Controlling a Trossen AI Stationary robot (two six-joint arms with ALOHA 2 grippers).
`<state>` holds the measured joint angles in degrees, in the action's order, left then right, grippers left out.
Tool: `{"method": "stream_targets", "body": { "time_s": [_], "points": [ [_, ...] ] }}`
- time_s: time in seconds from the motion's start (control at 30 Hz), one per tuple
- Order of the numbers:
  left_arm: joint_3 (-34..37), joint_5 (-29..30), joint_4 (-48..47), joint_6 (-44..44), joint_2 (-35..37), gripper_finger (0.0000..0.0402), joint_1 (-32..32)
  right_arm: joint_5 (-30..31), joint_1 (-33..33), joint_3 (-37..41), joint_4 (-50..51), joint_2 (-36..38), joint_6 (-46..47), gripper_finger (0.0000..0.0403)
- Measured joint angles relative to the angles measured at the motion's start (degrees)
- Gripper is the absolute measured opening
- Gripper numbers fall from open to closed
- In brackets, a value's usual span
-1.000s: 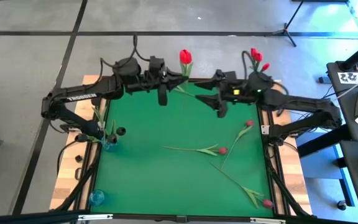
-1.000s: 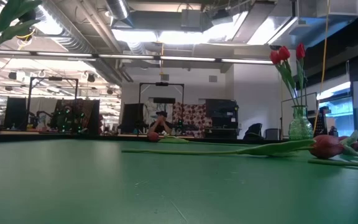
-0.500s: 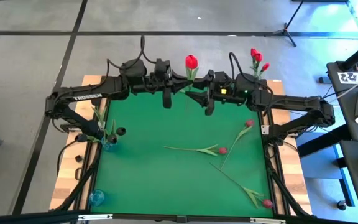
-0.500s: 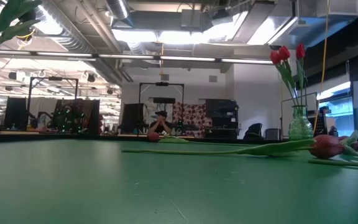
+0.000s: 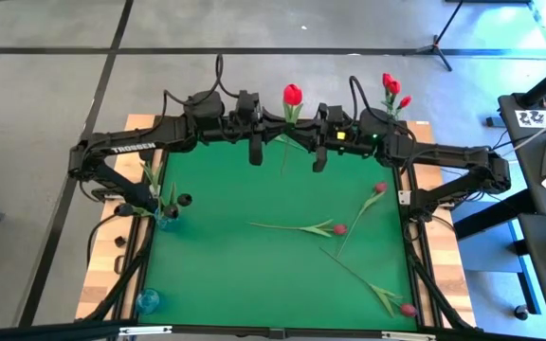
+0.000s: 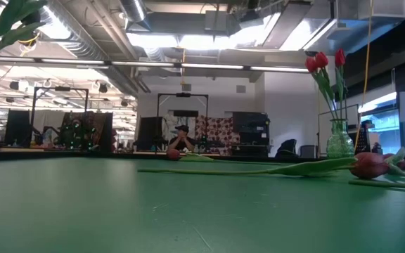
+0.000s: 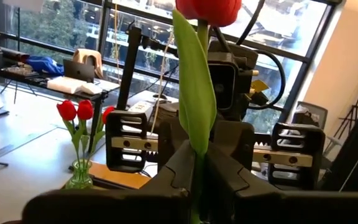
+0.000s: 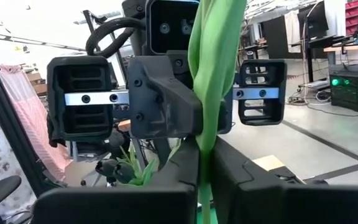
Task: Sort flowers into vase by color
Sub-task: Put the red tulip into the green vase
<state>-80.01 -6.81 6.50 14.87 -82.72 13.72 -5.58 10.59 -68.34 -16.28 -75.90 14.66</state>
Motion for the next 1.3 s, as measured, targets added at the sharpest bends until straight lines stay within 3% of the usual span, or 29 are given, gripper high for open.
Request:
{"method": "stream_targets", "body": {
  "time_s": [0.33,0.47,0.77,0.93,1.03,1.3],
  "points": [
    [0.0,-2.7,-7.1,-1.3,6.3,0.0123,0.0,1.6,3.0,0.0,2.1,5.1,-1.5,0.0017],
    [0.0,-0.3,-14.5,-4.5,10.8,0.0149,0.0,6.9,5.9,0.0,8.5,10.3,-6.0,0.001],
    [0.0,1.8,-18.0,-4.8,16.0,0.015,0.0,25.5,13.5,0.0,27.5,22.4,-11.8,0.0009],
    [0.0,1.9,-17.9,-4.9,16.3,0.0147,0.0,33.8,17.5,0.2,38.0,25.0,-12.1,0.0009],
    [0.0,1.9,-17.9,-4.9,16.3,0.0147,0.0,39.2,19.2,2.6,38.4,25.5,-10.9,0.001],
    [0.0,1.9,-18.1,-4.5,16.3,0.0147,0.0,35.4,25.8,7.0,41.6,31.8,1.0,0.0009]
  ]
}}
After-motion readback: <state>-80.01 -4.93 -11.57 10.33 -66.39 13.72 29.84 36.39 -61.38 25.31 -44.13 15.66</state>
